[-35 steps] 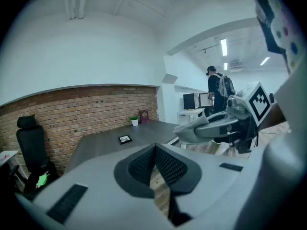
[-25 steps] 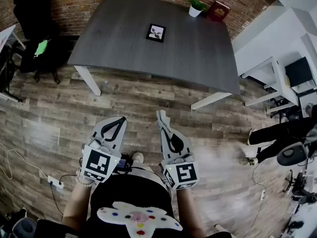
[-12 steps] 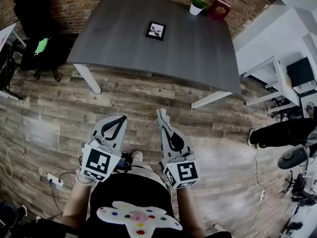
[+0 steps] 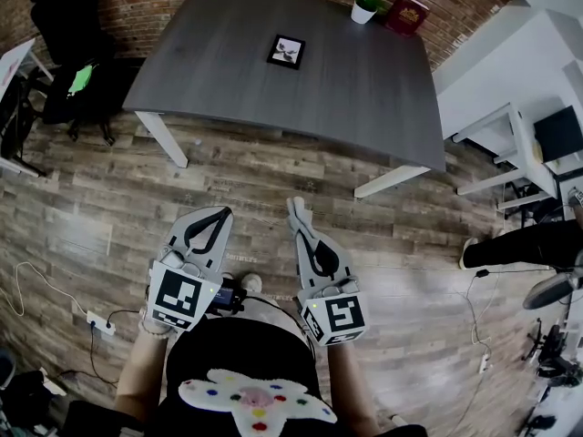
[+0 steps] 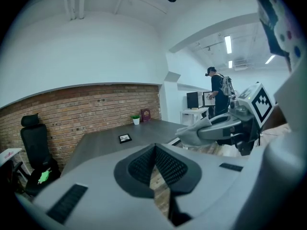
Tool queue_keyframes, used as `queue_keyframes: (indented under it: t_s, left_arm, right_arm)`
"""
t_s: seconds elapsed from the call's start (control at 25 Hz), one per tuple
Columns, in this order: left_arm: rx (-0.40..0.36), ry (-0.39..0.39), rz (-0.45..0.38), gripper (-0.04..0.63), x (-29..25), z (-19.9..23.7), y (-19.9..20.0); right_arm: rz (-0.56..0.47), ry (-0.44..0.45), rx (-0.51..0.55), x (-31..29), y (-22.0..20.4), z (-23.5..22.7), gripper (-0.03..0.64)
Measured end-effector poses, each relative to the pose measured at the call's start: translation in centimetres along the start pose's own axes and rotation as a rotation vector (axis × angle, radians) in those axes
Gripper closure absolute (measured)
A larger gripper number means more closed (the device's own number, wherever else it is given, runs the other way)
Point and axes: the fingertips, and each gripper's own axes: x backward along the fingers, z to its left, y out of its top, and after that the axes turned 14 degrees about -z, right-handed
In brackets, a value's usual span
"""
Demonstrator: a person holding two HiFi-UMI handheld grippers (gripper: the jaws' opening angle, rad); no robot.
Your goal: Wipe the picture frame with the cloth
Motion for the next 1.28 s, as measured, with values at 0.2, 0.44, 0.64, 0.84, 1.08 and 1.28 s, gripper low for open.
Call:
queue_keyframes:
  t_s: [0.2, 0.44, 0.64, 0.84, 1.08, 1.28]
  left_arm:
    - [-0.003, 0.008, -0.02, 0.586, -1.0, -1.0, 0.4]
    - [-0.007, 0.001, -0.023, 0.586, -2.4, -1.2, 0.1]
    - [-0.005, -0.008, -0.033, 0.586, -4.3, -0.1, -0.4]
    - [0.006, -0.012, -0.035, 0.586, -7.2, 2.7, -1.3]
    - [0.013, -0.032, -0.035, 0.586, -12.4, 7.6, -1.7]
    - [0.006, -0.061, -0.025, 0.586, -17.4, 12.6, -1.7]
  right_arm:
    - [0.009, 0.094, 0.061, 0.8, -0.1, 0.7, 0.592]
    - [0.01, 0.061, 0.059, 0.5, -0.4, -1.0, 0.592]
    - [0.003, 0.011, 0.054, -0.8, -0.8, -3.0, 0.592]
    - [0.006, -0.029, 0.048, -3.9, -1.2, -5.0, 0.592]
    - [0.017, -0.055, 0.043, -10.5, -1.4, -7.9, 0.592]
    - [0.025, -0.083, 0.042, -16.8, -0.8, -10.5, 0.592]
